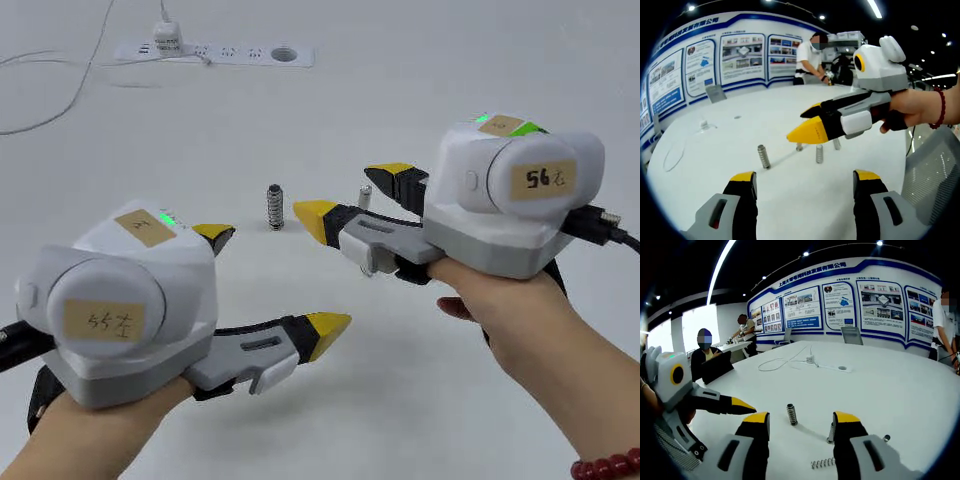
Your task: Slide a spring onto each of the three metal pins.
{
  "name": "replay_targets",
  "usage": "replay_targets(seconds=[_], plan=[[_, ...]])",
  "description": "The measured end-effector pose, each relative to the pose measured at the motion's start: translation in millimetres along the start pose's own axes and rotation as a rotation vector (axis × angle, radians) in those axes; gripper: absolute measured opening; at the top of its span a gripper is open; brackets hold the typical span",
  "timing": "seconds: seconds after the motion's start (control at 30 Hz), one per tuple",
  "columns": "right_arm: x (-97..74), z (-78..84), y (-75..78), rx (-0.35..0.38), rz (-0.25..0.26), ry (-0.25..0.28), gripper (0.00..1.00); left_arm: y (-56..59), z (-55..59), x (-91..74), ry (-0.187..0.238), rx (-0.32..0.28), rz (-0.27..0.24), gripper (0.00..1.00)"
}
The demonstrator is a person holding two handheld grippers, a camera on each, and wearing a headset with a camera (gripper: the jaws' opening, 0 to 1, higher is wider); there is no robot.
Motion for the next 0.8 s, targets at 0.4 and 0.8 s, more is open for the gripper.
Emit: replay_targets(seconds=[0.4, 0.8], plan=[[-24.4, 7.4, 14.9, 0.026, 0.018, -0.030, 0.64, 1.1, -4.0, 12.6, -0.023, 0.027, 0.019, 0.72], [-46.9, 15.3, 35.4, -0.001, 0.038, -0.057, 0.64, -0.7, -8.9, 31.5, -0.046, 0.003, 0.044, 0.60]])
Point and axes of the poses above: the centre of the closed fingertips' face, and the gripper's own axes: x roughly forward along the fingers, y roughly to its right, z roughly out of its underside, the point moved 5 cm from there along -x, roughly backward along the fingers, and after that the axes turned 5 degrees about z, right-handed, at the moved point
